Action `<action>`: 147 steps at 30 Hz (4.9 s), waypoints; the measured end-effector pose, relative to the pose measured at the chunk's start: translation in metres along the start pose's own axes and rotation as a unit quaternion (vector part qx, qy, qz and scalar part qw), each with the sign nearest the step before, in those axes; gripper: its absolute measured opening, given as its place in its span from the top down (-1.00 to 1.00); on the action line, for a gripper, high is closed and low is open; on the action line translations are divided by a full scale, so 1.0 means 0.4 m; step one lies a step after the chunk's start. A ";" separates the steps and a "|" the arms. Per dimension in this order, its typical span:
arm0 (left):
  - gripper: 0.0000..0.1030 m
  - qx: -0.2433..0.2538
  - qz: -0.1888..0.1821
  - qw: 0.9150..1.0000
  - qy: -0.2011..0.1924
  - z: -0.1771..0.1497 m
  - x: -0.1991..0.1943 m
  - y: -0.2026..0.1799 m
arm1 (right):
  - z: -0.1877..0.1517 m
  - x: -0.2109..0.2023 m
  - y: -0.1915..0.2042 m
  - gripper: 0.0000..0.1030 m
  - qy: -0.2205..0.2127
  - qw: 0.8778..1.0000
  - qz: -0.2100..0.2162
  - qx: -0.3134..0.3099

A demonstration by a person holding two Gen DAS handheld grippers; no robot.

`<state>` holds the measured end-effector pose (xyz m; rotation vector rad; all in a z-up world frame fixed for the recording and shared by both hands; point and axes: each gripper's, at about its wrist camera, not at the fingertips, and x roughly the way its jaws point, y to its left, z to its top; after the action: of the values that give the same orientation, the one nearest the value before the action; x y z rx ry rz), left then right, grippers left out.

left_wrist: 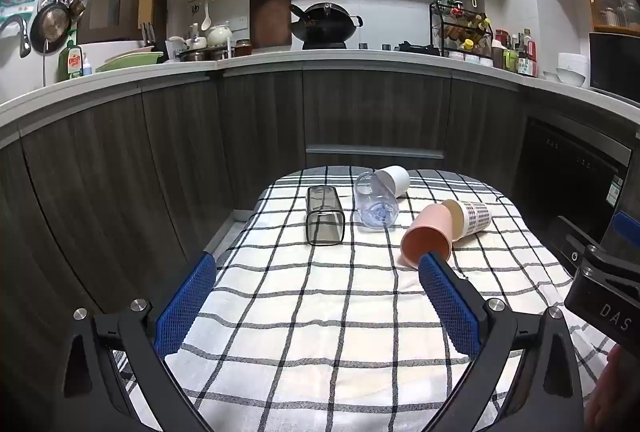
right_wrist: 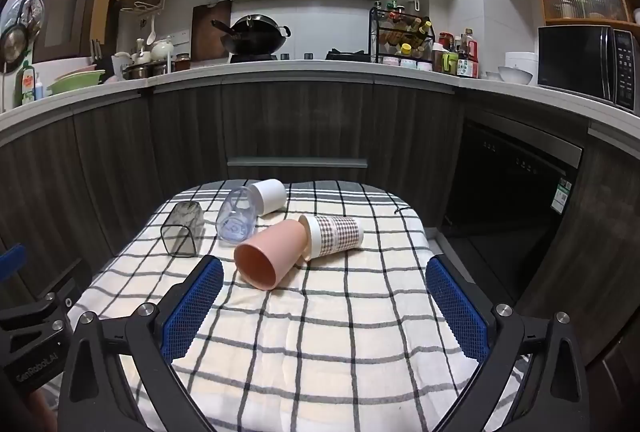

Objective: Flip cup upside down

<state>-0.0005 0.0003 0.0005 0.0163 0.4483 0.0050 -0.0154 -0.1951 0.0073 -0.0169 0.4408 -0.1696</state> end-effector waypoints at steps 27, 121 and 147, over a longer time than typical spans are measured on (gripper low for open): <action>-1.00 -0.007 -0.001 1.000 0.013 -0.004 0.017 0.005 | -0.002 0.004 0.001 -0.98 0.008 1.000 0.002 0.005; -1.00 0.098 -0.065 0.987 0.110 0.153 0.204 -0.193 | 0.095 0.116 -0.104 -0.98 0.072 0.995 -0.043 0.060; -1.00 0.256 -0.108 0.898 0.340 0.132 0.608 -0.468 | 0.120 0.366 -0.231 -0.98 0.155 0.974 -0.074 0.148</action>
<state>0.2419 -0.1857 -0.0605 0.4981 1.1435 -0.3367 0.1207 -0.3117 -0.0065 0.2742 0.7232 -0.3868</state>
